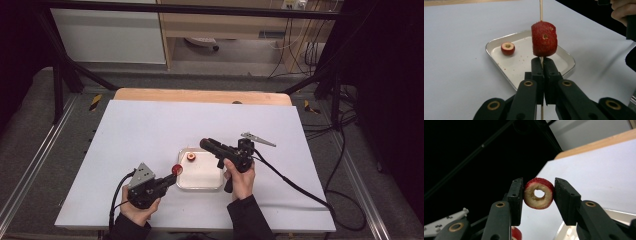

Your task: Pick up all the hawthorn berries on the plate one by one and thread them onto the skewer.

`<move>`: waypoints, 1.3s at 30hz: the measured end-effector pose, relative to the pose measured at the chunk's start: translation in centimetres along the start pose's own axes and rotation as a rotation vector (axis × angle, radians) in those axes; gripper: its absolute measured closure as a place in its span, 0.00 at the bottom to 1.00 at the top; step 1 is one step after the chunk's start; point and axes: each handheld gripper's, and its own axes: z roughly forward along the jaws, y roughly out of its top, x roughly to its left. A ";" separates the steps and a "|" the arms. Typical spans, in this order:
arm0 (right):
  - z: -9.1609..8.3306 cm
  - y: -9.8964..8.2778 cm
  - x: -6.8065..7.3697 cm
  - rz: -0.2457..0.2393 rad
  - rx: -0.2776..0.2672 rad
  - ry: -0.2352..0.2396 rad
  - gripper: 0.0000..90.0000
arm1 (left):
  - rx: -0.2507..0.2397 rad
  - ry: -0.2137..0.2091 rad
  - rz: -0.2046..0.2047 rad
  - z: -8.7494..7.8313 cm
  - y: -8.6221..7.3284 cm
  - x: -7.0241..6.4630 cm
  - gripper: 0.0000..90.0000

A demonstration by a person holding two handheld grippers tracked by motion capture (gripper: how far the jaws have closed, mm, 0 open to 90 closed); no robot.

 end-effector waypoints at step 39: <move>0.6 -2.7 0.4 -0.096 -0.278 0.176 0.67 | -0.027 -0.071 -0.026 0.4 0.8 -2.3 0.98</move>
